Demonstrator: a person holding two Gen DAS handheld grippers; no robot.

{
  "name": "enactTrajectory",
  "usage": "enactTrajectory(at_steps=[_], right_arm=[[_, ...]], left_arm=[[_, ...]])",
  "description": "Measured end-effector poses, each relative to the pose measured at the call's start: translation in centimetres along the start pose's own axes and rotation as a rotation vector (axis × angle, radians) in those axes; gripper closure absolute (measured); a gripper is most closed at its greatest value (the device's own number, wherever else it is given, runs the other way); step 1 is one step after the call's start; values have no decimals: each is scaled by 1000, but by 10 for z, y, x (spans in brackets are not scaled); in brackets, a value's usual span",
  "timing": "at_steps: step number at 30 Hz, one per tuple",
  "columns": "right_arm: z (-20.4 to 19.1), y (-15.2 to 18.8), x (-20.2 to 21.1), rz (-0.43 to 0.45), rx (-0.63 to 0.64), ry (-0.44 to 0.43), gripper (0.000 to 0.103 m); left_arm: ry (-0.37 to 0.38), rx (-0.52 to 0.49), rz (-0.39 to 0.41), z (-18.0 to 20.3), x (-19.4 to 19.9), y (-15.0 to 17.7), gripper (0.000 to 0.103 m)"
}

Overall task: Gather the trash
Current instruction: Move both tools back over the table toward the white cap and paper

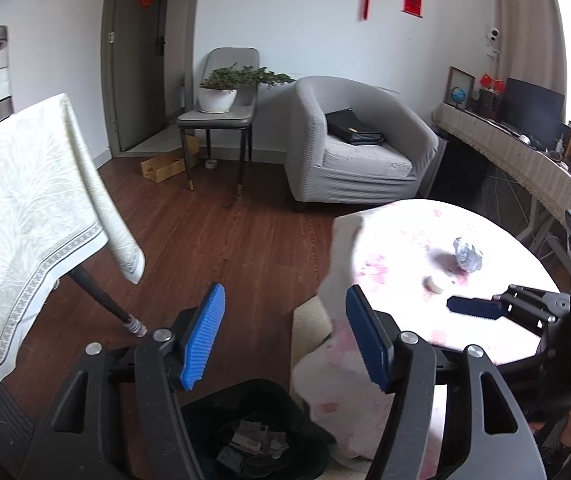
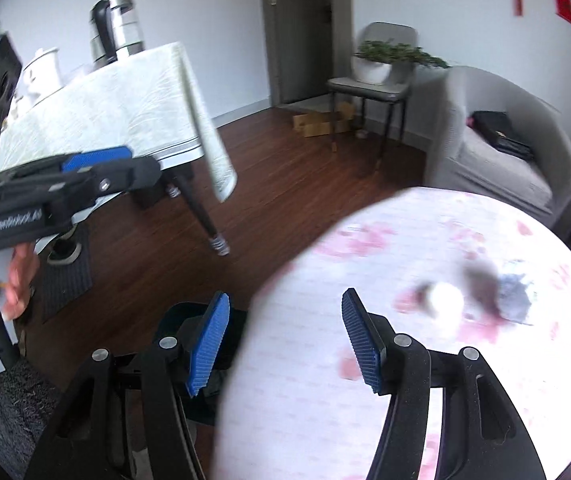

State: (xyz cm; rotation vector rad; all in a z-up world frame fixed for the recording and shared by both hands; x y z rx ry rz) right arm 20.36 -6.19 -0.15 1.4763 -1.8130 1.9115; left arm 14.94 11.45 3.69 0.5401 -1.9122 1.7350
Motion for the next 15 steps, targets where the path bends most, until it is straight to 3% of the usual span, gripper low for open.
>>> enactTrajectory(at_steps=[15], right_arm=[[99,4,43,62,-119,131,40]], left_arm=[[90,-85,-34,82,-46,-21,26]])
Point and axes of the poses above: each gripper's, at about its wrist camera, not at the fingertips, and x roughly against the way its jaws point, z to its right, y to its underside, the point moved 1 cm from there along -x, roughly the way its jaws point, and after that the axes turned 10 degrees about -x, right-handed, at the moved point
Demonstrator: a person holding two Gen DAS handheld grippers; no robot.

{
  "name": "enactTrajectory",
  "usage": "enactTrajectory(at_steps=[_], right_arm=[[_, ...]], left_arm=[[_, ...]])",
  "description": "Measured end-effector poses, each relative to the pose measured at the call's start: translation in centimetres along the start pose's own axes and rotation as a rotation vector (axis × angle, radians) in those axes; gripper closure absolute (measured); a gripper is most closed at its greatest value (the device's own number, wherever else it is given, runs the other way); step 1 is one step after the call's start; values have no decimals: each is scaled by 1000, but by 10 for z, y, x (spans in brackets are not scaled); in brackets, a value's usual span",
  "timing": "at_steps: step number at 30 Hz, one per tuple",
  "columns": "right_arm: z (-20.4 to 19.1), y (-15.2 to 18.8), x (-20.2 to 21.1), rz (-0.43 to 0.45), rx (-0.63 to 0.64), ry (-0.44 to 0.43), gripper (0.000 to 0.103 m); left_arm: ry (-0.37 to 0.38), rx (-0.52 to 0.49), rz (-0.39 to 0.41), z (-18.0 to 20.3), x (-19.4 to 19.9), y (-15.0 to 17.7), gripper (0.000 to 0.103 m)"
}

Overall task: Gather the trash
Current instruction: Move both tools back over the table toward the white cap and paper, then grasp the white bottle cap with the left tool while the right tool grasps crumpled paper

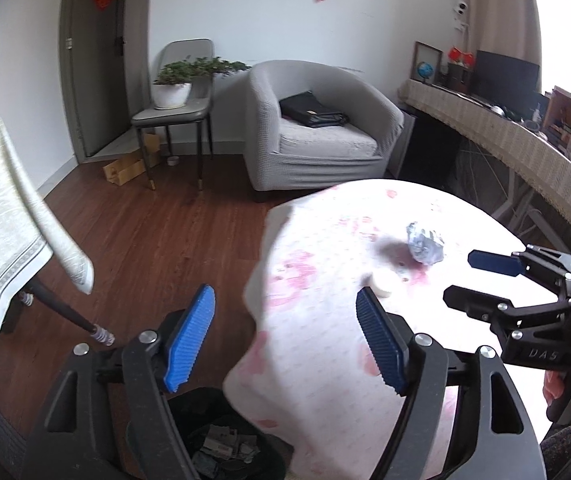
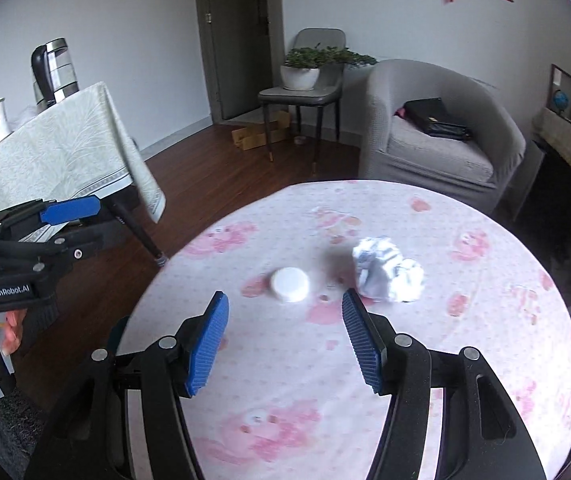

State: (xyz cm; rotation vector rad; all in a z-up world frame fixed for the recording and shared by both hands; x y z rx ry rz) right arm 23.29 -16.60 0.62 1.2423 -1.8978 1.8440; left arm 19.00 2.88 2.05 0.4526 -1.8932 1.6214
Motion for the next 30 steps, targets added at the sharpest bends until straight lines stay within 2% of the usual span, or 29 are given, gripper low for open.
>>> enactTrajectory(at_steps=[7,16,18,25,30], right_arm=[[42,0,6,-7,-64,37,35],[91,4,11,-18,-172,26,32],[97,5,10,-23,-186,28,32],[110,7,5,-42,-218,27,32],[109,6,4,-47,-211,17,32]], left_arm=[[40,-38,-17,37,-26,-9,25],[72,-72,-67,68,-63,-10,28],[72,-78,-79,72,-70,-9,32],[79,-98,-94,89,-86,-11,35],[75,-104,-130,95,-100,-12,42]])
Point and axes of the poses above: each gripper's, at about its wrist camera, not at the fingertips, and x roughly against the way its jaws point, z to its right, y to its underside, the point moved 1 cm from there along -x, roughly the way its jaws point, and after that the axes turned 10 degrees about -x, right-handed, at the moved point
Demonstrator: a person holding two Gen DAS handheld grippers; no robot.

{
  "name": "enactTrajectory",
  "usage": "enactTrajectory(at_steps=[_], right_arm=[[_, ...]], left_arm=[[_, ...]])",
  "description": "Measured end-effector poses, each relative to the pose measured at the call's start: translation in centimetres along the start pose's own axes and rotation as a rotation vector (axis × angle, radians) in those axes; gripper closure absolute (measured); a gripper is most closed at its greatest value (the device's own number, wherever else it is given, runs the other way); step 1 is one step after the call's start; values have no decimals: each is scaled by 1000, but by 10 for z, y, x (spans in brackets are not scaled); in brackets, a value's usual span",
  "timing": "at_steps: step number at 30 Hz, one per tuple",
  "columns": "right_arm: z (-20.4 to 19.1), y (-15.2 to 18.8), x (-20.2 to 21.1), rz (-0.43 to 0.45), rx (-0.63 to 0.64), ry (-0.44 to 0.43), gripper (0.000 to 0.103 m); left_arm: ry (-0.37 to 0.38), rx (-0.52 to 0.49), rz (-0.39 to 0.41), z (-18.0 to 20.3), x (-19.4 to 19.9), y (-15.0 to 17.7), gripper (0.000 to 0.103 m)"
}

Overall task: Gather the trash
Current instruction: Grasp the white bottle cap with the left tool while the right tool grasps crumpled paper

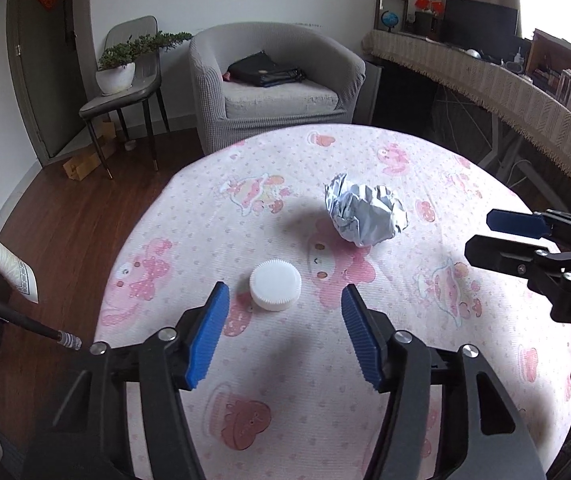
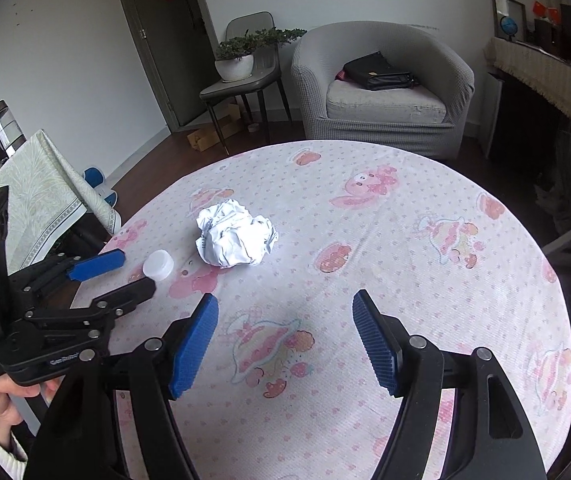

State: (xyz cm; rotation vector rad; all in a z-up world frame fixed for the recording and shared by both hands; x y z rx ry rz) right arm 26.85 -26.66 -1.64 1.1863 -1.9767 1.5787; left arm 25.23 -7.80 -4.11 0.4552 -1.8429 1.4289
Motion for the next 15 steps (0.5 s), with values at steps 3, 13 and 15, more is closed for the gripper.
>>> enactTrajectory(at_steps=[3,13,15], right_arm=[[-3,0,2,-2,19,1,32],[-2,-2,2,-20,35,8,32],[-7,-3,1,-17,43,3,32]], left_arm=[[0,20,-10,-2,-4,-2,44],[-35,-19,-68,7,-19,-6,62],[-32,-27,-67,10,-19,-6,68]])
Point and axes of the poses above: each gripper's, at about its wrist camera, not at the fingertips, and x roughly against the way its jaws point, z to its right, y to its underside, the point moved 1 cm from there along -x, roughly the way its jaws point, and after that the axes turned 10 degrees about -x, right-handed, at the moved point
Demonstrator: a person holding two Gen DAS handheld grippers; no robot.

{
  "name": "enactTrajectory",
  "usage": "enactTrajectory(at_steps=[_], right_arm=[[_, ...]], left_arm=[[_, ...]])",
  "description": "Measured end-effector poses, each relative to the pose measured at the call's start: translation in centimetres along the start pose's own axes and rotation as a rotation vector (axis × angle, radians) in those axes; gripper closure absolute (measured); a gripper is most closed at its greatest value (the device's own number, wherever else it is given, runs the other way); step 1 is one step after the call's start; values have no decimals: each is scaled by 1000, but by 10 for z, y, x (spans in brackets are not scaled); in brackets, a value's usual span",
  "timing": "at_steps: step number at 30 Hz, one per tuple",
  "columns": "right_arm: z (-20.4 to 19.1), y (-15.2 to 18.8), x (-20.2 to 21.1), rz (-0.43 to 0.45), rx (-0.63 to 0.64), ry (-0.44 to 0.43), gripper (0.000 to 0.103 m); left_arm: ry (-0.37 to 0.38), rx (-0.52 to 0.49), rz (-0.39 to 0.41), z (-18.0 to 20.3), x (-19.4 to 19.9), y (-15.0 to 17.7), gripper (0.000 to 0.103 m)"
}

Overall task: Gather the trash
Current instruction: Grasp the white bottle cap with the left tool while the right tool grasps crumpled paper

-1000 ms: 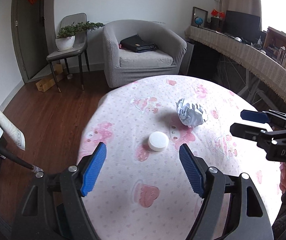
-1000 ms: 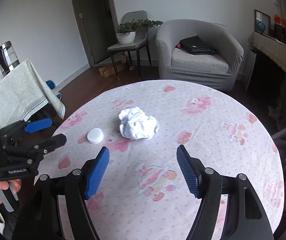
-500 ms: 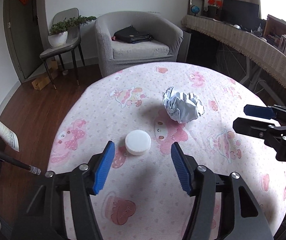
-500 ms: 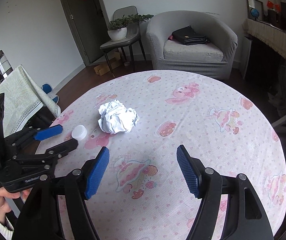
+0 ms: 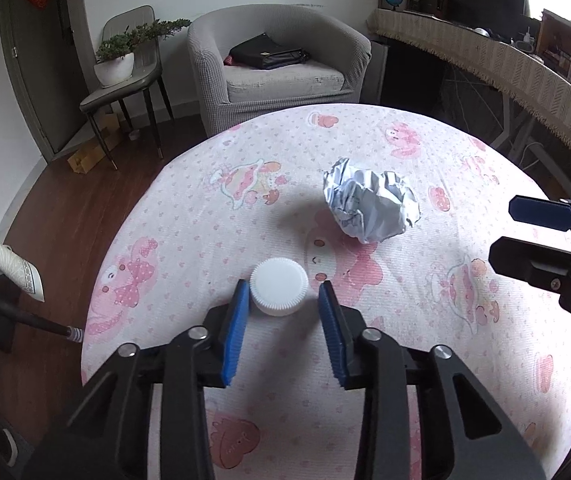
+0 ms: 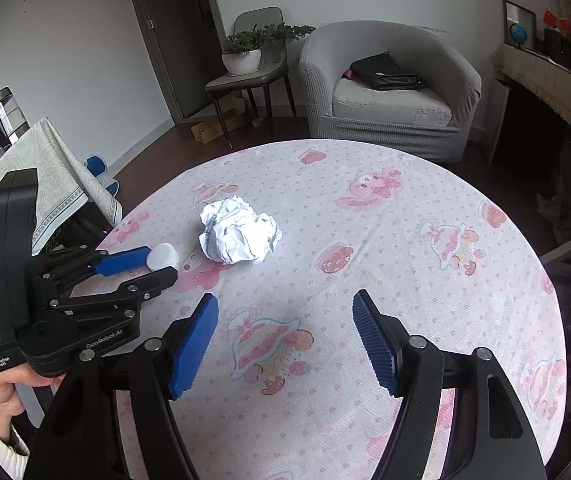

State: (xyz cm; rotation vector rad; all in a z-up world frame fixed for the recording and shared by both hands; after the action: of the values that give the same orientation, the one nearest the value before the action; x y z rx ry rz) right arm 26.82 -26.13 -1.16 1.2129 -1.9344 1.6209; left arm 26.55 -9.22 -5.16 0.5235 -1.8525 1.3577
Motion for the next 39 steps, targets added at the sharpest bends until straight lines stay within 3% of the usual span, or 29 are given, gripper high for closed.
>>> enactTrajectory(at_steps=[11,19,23,39], right_arm=[[-17,-3,-12,-4,23,4,30],[-29,-6,-28,-20,29,9,29],[-36,-10,-38,-25,47,16,23],[-52,-29,-79,-33,14,37,26]], left_arm=[[24,4,9,-5,10,3,72],[2,7,13,-19,24,12,72],[-15,9,22,-30,33,18,72],[-4,43,63,-61,63,31,72]])
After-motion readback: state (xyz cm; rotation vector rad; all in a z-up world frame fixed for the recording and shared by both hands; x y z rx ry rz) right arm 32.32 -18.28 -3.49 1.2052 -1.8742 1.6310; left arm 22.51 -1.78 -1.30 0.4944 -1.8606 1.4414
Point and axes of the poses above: each gripper's, at about its wrist camera, not at the fingertips, and x roughly against the way its jaws point, z to its right, y to its underside, the point moved 1 cm from there along -x, roughly the way its jaws point, and after that the axes turned 10 degrees about -x, right-handed, at the moved point
